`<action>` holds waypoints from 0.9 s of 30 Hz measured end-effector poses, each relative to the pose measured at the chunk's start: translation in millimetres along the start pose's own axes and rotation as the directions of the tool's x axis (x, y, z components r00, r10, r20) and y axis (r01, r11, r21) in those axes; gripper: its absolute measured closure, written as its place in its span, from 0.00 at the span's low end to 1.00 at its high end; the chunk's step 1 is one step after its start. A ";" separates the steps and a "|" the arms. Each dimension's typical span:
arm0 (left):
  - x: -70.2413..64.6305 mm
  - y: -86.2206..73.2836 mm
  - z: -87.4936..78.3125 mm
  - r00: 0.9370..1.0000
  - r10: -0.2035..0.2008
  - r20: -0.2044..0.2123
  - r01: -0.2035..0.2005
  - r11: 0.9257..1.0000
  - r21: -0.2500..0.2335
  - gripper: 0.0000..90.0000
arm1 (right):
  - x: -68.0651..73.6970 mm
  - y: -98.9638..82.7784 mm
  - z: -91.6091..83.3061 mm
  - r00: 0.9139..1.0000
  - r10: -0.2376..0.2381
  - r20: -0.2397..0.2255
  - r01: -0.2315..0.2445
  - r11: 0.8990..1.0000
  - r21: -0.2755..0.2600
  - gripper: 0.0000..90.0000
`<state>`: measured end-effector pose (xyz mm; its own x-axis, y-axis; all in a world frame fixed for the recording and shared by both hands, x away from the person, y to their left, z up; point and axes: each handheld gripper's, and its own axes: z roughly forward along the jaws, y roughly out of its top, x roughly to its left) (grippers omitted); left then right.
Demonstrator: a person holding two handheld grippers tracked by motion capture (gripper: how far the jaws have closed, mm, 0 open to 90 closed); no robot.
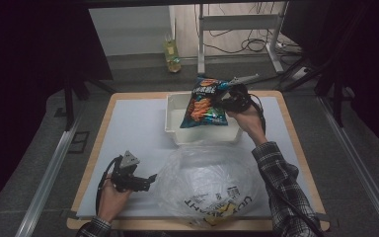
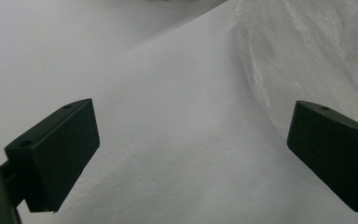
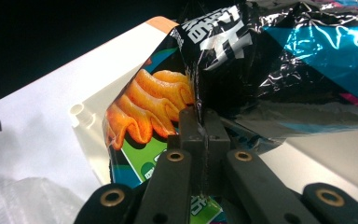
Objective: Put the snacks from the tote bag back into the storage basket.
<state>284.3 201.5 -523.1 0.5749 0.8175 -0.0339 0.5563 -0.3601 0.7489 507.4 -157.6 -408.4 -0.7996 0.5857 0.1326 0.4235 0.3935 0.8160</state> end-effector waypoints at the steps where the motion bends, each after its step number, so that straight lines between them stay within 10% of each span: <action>1: 0.0 0.0 0.0 1.000 0.002 0.000 -0.002 1.000 0.002 0.02 | -1.1 0.5 1.5 1.000 0.001 0.000 -0.001 1.000 -0.002 0.99; 27: -0.3 -0.1 1.7 1.000 0.013 0.002 -0.013 1.000 0.018 0.02 | -16.6 6.5 40.1 1.000 -0.021 0.010 0.021 0.999 0.049 0.99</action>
<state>285.1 200.5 -524.3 0.5838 0.8115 -0.0255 0.5591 -0.3791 0.7373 540.5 -136.3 -427.9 -0.8040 0.5845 0.1095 0.4274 0.4400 0.7898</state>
